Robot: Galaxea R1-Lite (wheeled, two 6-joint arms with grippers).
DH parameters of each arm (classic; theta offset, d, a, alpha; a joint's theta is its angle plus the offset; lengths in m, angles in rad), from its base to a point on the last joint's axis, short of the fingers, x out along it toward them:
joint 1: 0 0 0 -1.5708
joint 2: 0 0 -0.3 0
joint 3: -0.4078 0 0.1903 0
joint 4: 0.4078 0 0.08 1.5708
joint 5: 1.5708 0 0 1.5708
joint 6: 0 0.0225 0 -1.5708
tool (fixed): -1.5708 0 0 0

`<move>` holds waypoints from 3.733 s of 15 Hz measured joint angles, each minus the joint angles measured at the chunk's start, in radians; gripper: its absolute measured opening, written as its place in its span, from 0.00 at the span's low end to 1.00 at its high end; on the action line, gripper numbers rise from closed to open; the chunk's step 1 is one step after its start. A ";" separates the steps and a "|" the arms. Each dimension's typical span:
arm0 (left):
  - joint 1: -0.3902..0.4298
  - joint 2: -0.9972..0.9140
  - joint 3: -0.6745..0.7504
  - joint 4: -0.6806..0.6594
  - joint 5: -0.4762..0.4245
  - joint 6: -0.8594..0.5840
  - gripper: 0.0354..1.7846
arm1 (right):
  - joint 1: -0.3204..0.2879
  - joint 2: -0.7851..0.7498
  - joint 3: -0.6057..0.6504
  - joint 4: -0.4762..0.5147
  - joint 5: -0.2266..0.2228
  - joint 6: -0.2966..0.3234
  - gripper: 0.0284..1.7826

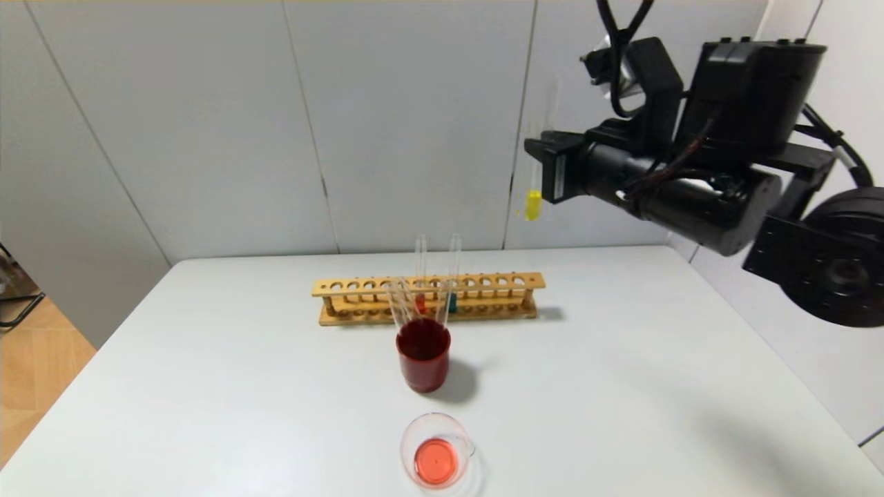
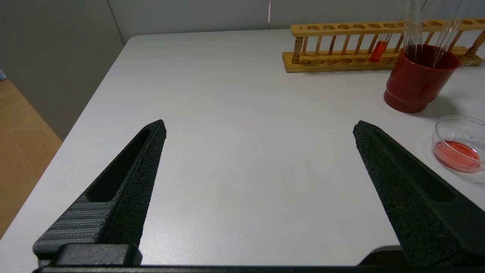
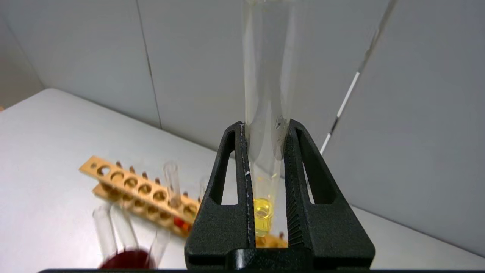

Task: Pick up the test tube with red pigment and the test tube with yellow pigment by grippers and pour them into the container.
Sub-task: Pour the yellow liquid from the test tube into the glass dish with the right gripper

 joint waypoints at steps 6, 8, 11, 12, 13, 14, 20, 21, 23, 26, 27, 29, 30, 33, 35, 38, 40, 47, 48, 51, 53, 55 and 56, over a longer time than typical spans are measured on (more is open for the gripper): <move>0.000 0.000 0.000 0.000 0.000 0.000 0.98 | 0.033 -0.177 0.380 -0.011 0.007 -0.030 0.17; 0.000 0.000 0.000 -0.001 0.000 0.000 0.98 | 0.068 -0.197 0.480 -0.015 0.007 -0.032 0.17; 0.000 0.000 0.000 0.000 0.000 0.000 0.98 | 0.144 -0.206 0.586 -0.017 0.003 -0.060 0.17; 0.000 0.000 0.000 0.000 0.000 0.000 0.98 | 0.162 -0.204 0.607 -0.017 0.005 -0.089 0.17; 0.000 0.000 0.000 -0.001 0.000 0.000 0.98 | 0.174 -0.198 0.621 -0.017 0.006 -0.119 0.17; 0.000 0.000 0.000 0.000 0.000 0.000 0.98 | 0.182 -0.187 0.630 -0.017 0.006 -0.153 0.17; 0.000 0.000 0.000 0.000 0.000 0.000 0.98 | 0.255 -0.087 0.652 -0.013 -0.001 -0.291 0.17; 0.000 0.000 0.000 0.000 0.000 0.000 0.98 | 0.264 -0.069 0.652 -0.013 -0.001 -0.324 0.17; 0.000 0.000 0.000 0.000 0.000 0.000 0.98 | 0.274 -0.023 0.643 -0.014 -0.001 -0.396 0.17; 0.000 0.000 0.000 0.000 0.000 0.000 0.98 | 0.274 0.041 0.608 -0.008 -0.001 -0.515 0.17; 0.000 0.000 0.000 0.000 0.000 0.000 0.98 | 0.270 0.058 0.591 -0.003 -0.003 -0.550 0.17; 0.000 0.000 0.000 -0.001 0.000 0.000 0.98 | 0.263 0.087 0.560 0.003 -0.008 -0.641 0.17; 0.000 0.000 0.000 0.000 0.000 0.000 0.98 | 0.261 0.099 0.550 0.004 -0.012 -0.689 0.17; 0.000 0.000 0.000 0.000 0.000 0.000 0.98 | 0.258 0.123 0.540 0.002 -0.065 -0.826 0.17; 0.000 0.000 0.000 0.000 0.000 0.000 0.98 | 0.258 0.134 0.536 -0.001 -0.088 -0.904 0.17; 0.000 0.000 0.000 0.000 0.000 0.000 0.98 | 0.259 0.150 0.517 0.000 -0.108 -1.000 0.17; 0.000 0.000 0.000 0.000 -0.001 0.000 0.98 | 0.263 0.169 0.496 0.001 -0.115 -1.021 0.17; 0.000 0.000 0.000 0.000 0.000 0.000 0.98 | 0.285 0.229 0.457 0.005 -0.178 -1.127 0.17; 0.000 0.000 0.000 0.000 0.000 0.000 0.98 | 0.286 0.231 0.457 0.006 -0.193 -1.148 0.17; 0.000 0.000 0.000 0.000 0.000 0.000 0.98 | 0.290 0.235 0.455 0.007 -0.252 -1.227 0.17; 0.000 0.000 0.000 0.000 0.000 0.000 0.98 | 0.290 0.237 0.444 0.023 -0.256 -1.252 0.17; 0.000 0.000 0.000 0.000 0.000 0.000 0.98 | 0.295 0.239 0.417 0.060 -0.256 -1.262 0.17; 0.000 0.000 0.000 0.000 0.000 0.000 0.98 | 0.301 0.239 0.404 0.075 -0.256 -1.263 0.17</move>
